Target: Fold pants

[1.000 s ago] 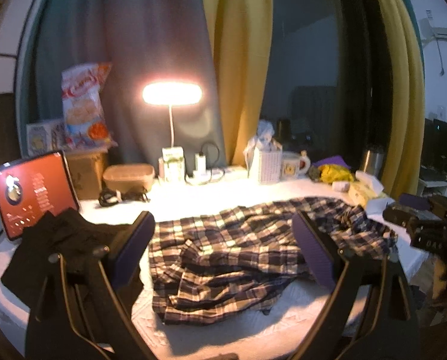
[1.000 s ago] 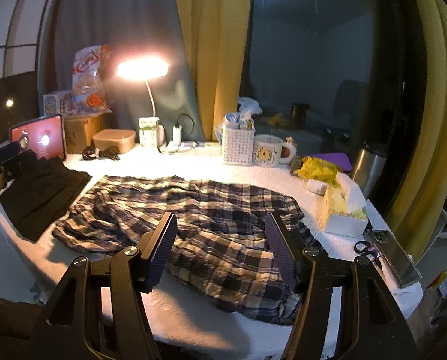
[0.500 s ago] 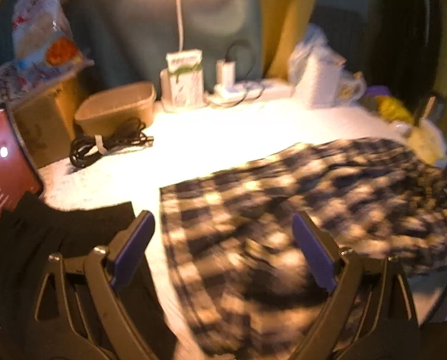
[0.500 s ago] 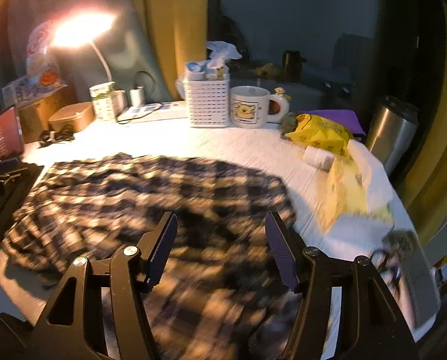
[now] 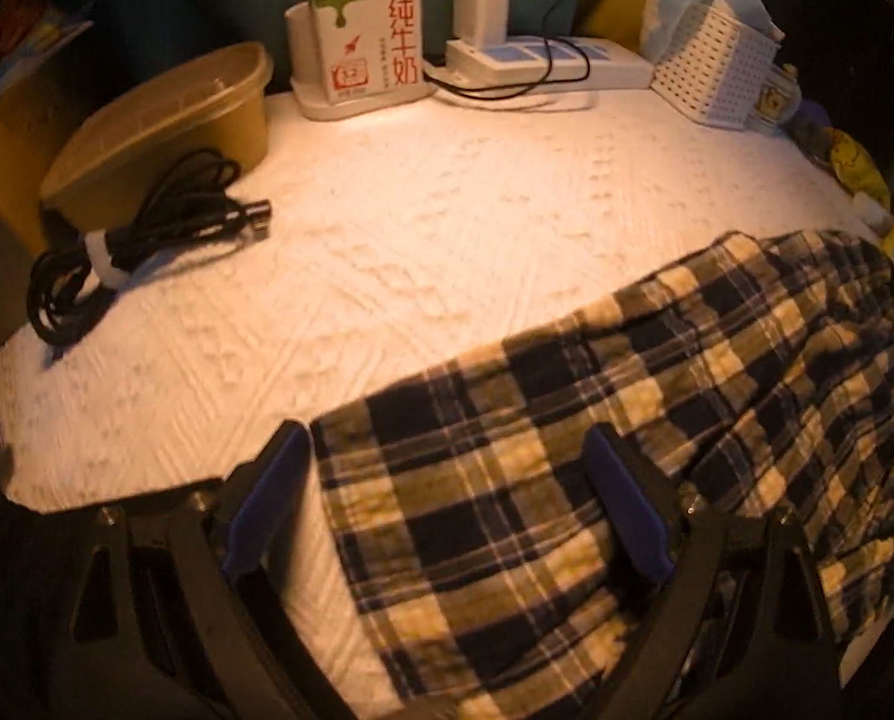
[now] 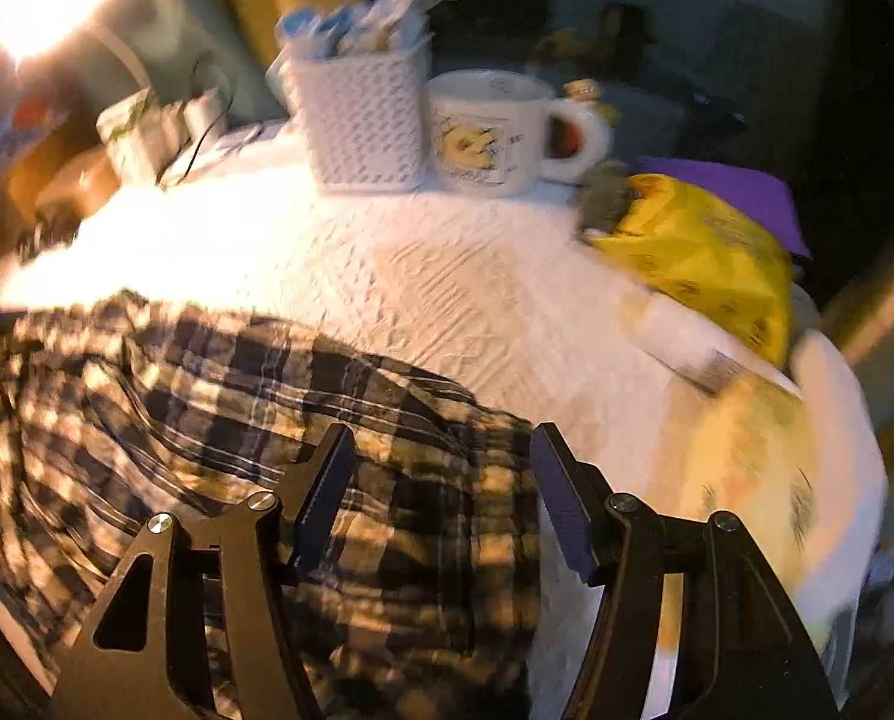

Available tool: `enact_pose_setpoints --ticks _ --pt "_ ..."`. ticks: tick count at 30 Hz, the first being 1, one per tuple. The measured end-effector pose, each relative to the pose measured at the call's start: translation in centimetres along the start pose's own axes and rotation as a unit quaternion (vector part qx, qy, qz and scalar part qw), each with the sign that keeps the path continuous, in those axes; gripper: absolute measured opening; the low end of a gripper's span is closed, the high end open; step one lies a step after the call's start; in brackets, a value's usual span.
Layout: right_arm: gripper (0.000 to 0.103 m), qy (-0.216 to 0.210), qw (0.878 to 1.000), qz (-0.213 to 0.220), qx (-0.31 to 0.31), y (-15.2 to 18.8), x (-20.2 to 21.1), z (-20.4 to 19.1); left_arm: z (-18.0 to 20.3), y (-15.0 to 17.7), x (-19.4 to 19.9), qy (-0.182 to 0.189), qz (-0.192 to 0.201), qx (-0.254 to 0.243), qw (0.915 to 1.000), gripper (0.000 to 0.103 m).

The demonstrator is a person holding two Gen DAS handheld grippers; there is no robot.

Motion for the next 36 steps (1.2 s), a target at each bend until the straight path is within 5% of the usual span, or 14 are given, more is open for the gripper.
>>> enact_pose_setpoints --ticks 5,8,11,13,16,24,36 --pt "0.064 0.000 0.999 -0.044 0.027 0.1 -3.0 -0.6 1.6 0.0 0.2 0.007 0.016 -0.025 0.9995 0.091" --pt "0.064 0.022 0.998 -0.030 0.051 0.4 -2.7 -1.3 2.3 0.6 0.8 0.016 0.036 -0.028 0.9988 0.077" --pt "0.046 0.024 0.998 -0.017 0.053 0.5 -2.3 -1.3 3.1 0.8 1.6 0.027 0.046 -0.037 0.9979 0.052" --pt "0.007 0.013 0.998 -0.014 0.060 0.6 -2.2 -1.9 3.8 0.9 2.0 0.035 0.047 -0.047 0.9972 0.029" --pt "0.005 0.040 0.995 -0.002 0.087 0.8 -2.0 -2.9 4.2 0.4 2.0 0.045 0.050 -0.050 0.9965 0.012" --pt "0.002 0.062 0.993 0.077 0.061 -2.7 0.7 -2.8 2.2 -3.1 3.1 0.044 0.092 -0.043 0.9939 0.007" --pt "0.002 0.081 0.985 0.154 0.010 -10.5 1.5 -0.3 -0.2 -14.0 4.3 0.025 0.155 -0.053 0.9861 0.007"
Point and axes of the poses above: each gripper's, at about its wrist camera, not at the fingertips, and x roughly against the way its jaws point, z to its right, y to its underside, the point moved 3 cm from there along -x, roughly the way its jaws point, and after that the axes turned 1 degree about -y, right-handed, at the moved point
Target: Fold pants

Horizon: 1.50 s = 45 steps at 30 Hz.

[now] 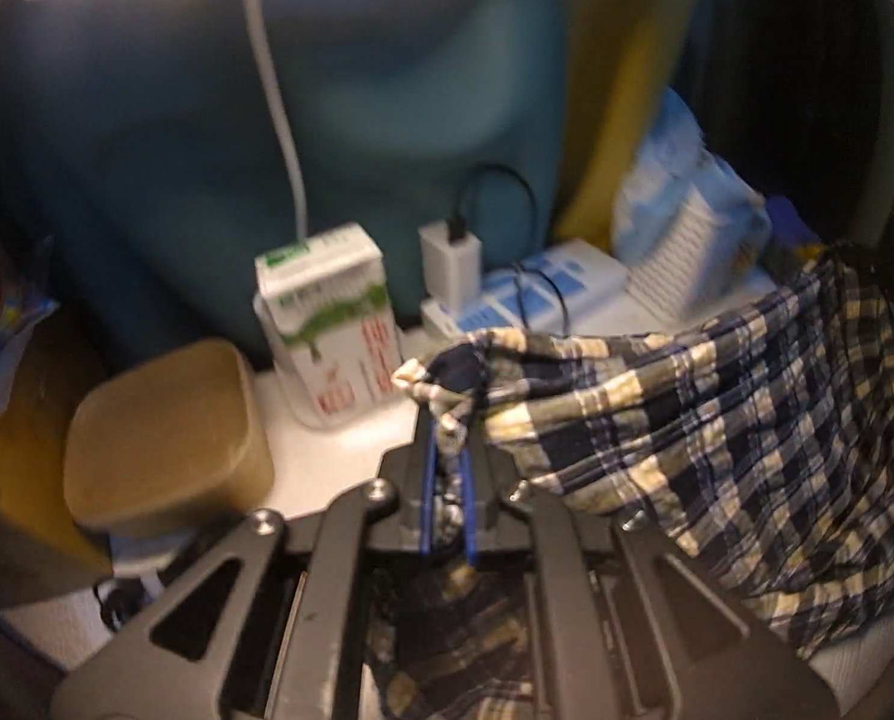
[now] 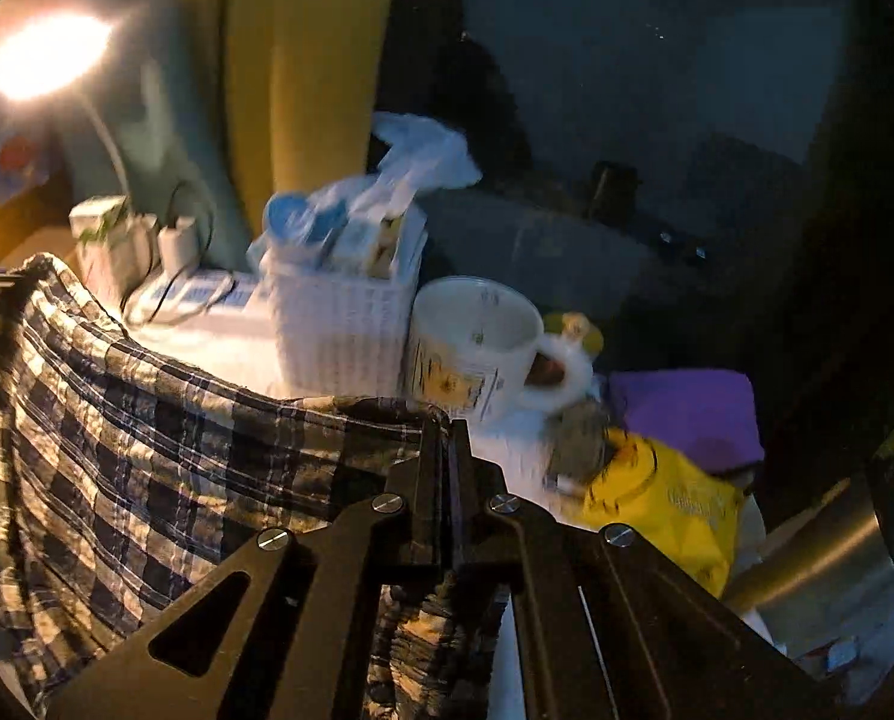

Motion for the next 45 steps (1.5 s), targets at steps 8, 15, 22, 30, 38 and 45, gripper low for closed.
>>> enact_pose_setpoints --ticks 8,15,22,30,38,45 --pt "0.003 0.004 0.998 -0.067 0.006 0.1 -7.6 -0.3 -1.3 0.6 -5.1 0.001 -0.065 0.036 0.9972 0.015" --pt "0.071 0.001 0.999 -0.039 -0.003 0.3 -4.5 0.7 -1.9 1.5 0.2 -0.007 -0.011 0.064 0.9978 0.054" --pt "0.072 -0.017 1.000 -0.019 -0.011 2.1 2.0 0.7 -0.6 2.9 4.4 0.017 0.013 0.086 0.9961 0.087" --pt "0.072 -0.039 0.995 -0.070 -0.055 9.0 5.4 0.1 3.4 7.1 -1.8 0.037 -0.106 0.047 0.9925 0.087" --pt "0.071 -0.066 0.976 -0.120 -0.172 17.0 9.9 0.1 4.4 8.6 -1.4 0.084 -0.111 0.061 0.9884 0.018" --pt "0.038 -0.045 0.986 -0.106 -0.122 17.8 12.1 -2.0 5.2 9.0 3.6 0.090 -0.067 0.073 0.9910 0.008"
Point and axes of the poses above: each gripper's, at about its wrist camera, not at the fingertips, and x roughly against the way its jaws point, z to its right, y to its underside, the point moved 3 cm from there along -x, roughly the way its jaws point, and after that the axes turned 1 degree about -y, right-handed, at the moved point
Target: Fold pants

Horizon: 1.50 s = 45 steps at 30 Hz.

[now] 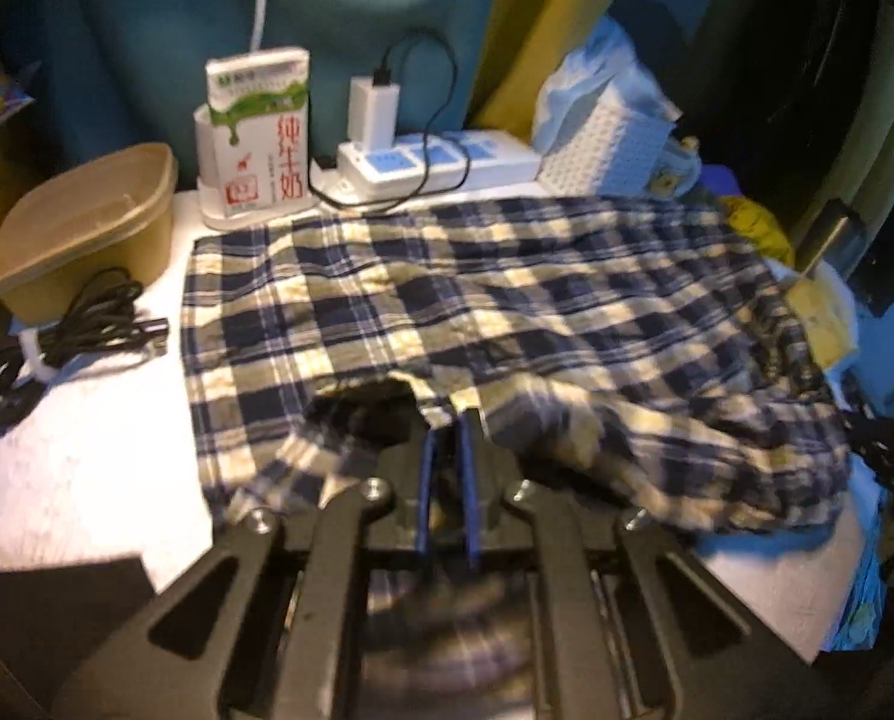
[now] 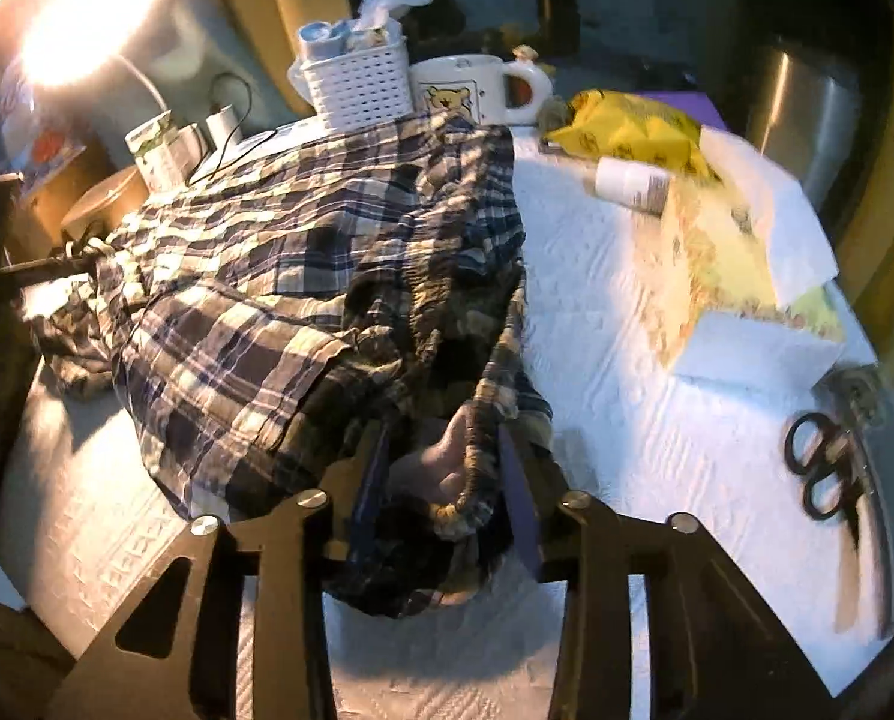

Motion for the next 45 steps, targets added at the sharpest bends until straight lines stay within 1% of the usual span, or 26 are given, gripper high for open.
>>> enact_pose_setpoints --ticks 2,3,4,6,8,9,10,11,12,13,14,15,18,21,24,28,30,32,35,36,38,40,43,45 --pt "0.038 -0.002 0.999 0.036 0.012 -0.6 1.7 -0.6 0.7 0.5 1.5 0.003 0.010 -0.006 0.9999 0.008" --pt "0.038 -0.006 0.999 0.044 0.024 -0.8 2.2 -1.0 1.1 0.8 2.1 0.005 0.013 -0.009 0.9999 0.008" --pt "0.038 -0.014 0.998 0.042 0.043 -0.8 2.3 -1.8 1.3 1.1 2.7 0.007 0.016 -0.012 0.9998 0.008" --pt "0.038 -0.027 0.997 0.017 0.067 -0.4 0.9 -2.7 1.6 1.4 3.4 0.007 0.021 -0.015 0.9996 0.008" --pt "0.038 -0.030 0.996 -0.016 0.077 0.5 -1.2 -3.0 1.5 1.7 3.4 0.004 0.025 -0.015 0.9996 0.008" --pt "0.037 -0.031 0.996 -0.022 0.082 1.0 -2.0 -3.1 1.2 1.8 3.4 0.004 0.023 -0.011 0.9997 0.008" --pt "0.018 -0.032 0.995 -0.024 0.086 1.3 -2.4 -3.1 1.0 1.8 3.3 0.006 0.021 -0.003 0.9998 0.008" --pt "0.007 -0.027 0.996 -0.019 0.083 1.2 -2.3 -2.9 1.0 1.9 3.5 0.007 0.021 0.000 0.9997 0.008" --pt "0.006 -0.032 0.996 -0.010 0.077 0.9 -1.7 -2.6 1.1 2.0 4.0 0.009 0.023 -0.002 0.9997 0.008" --pt "0.006 -0.040 0.996 0.009 0.073 0.3 -0.5 -2.4 1.3 2.2 4.6 0.011 0.024 -0.004 0.9996 0.008" --pt "0.006 -0.039 0.996 0.024 0.074 0.0 0.5 -2.2 1.6 2.4 5.5 0.011 0.028 -0.007 0.9995 0.008" --pt "0.006 -0.034 0.996 0.042 0.076 -0.4 1.8 -2.0 1.8 2.7 6.8 0.014 0.034 -0.008 0.9993 0.008" --pt "0.005 -0.014 0.994 0.076 0.080 -1.6 4.5 -0.6 2.3 3.6 10.5 0.025 0.052 0.004 0.9983 0.008" --pt "0.005 0.002 0.993 0.086 0.080 -1.6 6.2 0.9 3.5 5.5 14.4 0.032 0.066 0.009 0.9973 0.008" --pt "0.006 0.003 0.994 0.078 0.083 -0.9 6.8 1.8 4.9 8.5 16.9 0.037 0.058 0.011 0.9975 0.008" --pt "0.006 -0.009 0.993 0.056 0.099 0.8 6.7 1.4 5.9 13.4 18.0 0.041 0.030 0.032 0.9982 0.008" --pt "0.006 -0.015 0.994 0.037 0.106 2.0 6.0 1.1 6.0 16.1 18.0 0.041 0.011 0.050 0.9978 0.008" --pt "0.006 -0.024 0.994 0.029 0.103 3.0 5.5 0.7 5.8 18.1 18.0 0.040 -0.001 0.064 0.9971 0.008" --pt "0.006 -0.039 0.994 0.021 0.096 4.3 4.7 -0.1 5.3 21.1 18.3 0.017 -0.022 0.075 0.9968 0.008" --pt "0.007 -0.041 0.995 0.016 0.095 4.5 4.5 -0.2 5.1 21.5 18.3 0.014 -0.026 0.080 0.9964 0.008" --pt "0.016 -0.036 0.995 0.008 0.091 5.2 4.0 -0.3 4.5 22.9 18.3 0.015 -0.036 0.097 0.9945 0.008" --pt "0.029 -0.031 0.996 0.007 0.082 5.8 3.9 0.1 4.4 24.1 18.0 0.013 -0.052 0.104 0.9932 0.008" --pt "0.035 -0.025 0.998 0.006 0.060 6.8 4.3 1.4 4.2 24.8 17.7 0.009 -0.067 0.102 0.9925 0.008" --pt "0.037 -0.018 0.999 0.004 0.051 7.2 4.7 2.5 3.7 24.4 18.1 0.002 -0.062 0.104 0.9926 0.009"
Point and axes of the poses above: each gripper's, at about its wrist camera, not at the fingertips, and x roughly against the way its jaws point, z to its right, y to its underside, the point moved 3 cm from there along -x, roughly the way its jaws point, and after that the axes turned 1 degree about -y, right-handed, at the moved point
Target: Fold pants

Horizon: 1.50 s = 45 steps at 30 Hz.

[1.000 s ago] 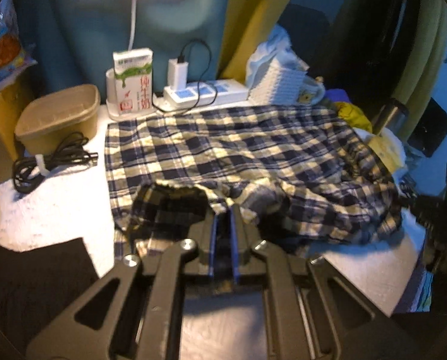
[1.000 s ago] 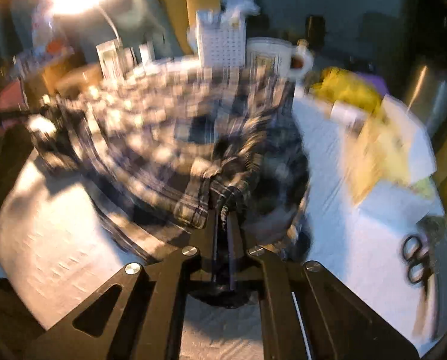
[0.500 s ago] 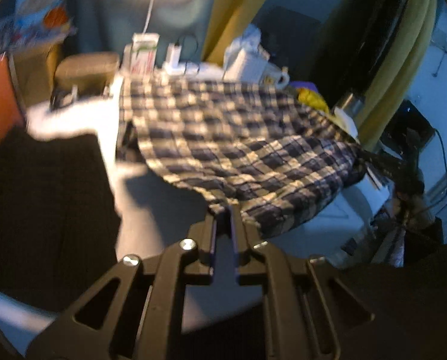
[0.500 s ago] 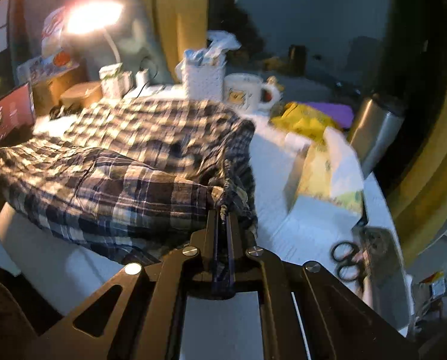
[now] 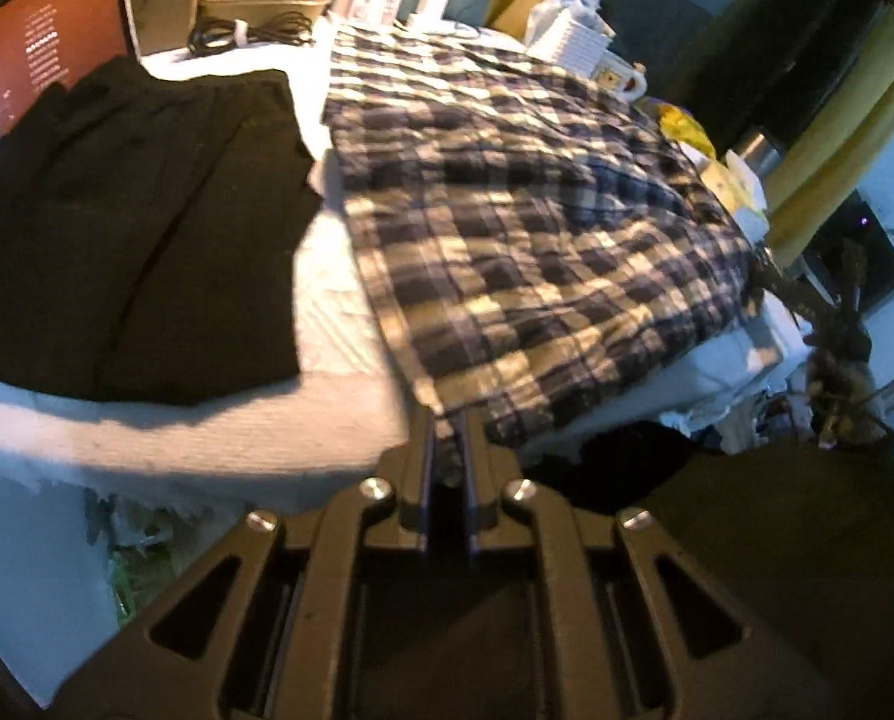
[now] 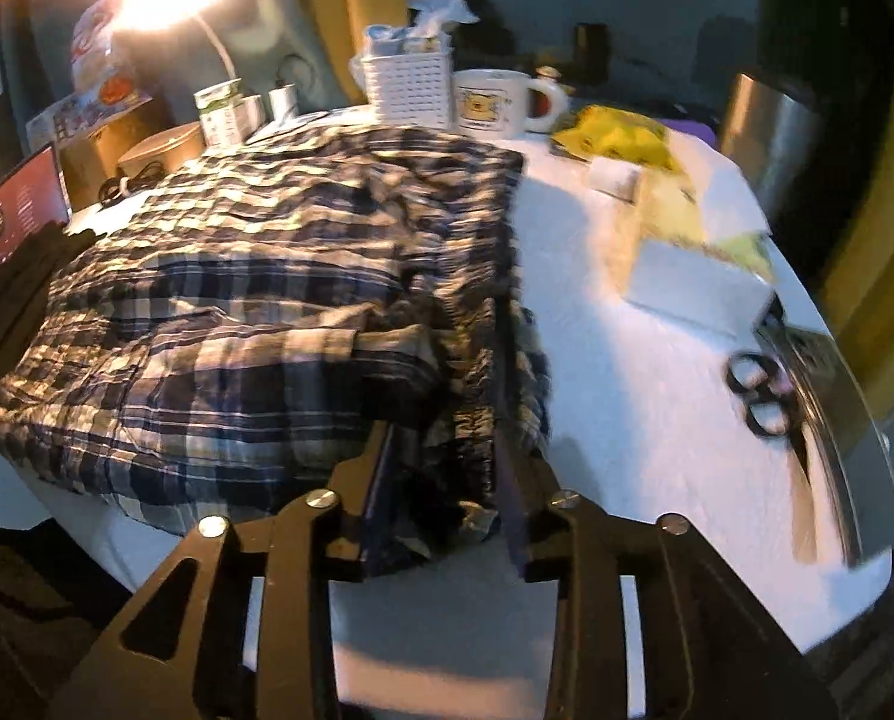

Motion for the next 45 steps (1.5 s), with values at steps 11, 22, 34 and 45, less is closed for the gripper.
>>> enact_pose_setpoints --ticks 11,22,34,45 --pt "0.059 0.026 0.997 0.063 -0.038 -2.1 3.0 3.1 -2.8 -8.1 0.8 -0.055 0.124 -0.002 0.9907 0.014" --pt "0.059 0.001 0.998 0.054 -0.032 -9.5 -2.9 2.3 -0.9 -14.9 -8.4 -0.030 0.099 -0.015 0.9945 0.016" --pt "0.059 0.007 1.000 0.007 -0.026 -10.9 -6.8 1.9 -2.7 -13.9 -10.9 -0.023 0.072 0.053 0.9957 0.018" --pt "0.059 0.001 1.000 -0.021 -0.019 -11.7 -9.3 1.3 -3.2 -14.5 -10.1 -0.097 0.092 0.053 0.9896 0.027"
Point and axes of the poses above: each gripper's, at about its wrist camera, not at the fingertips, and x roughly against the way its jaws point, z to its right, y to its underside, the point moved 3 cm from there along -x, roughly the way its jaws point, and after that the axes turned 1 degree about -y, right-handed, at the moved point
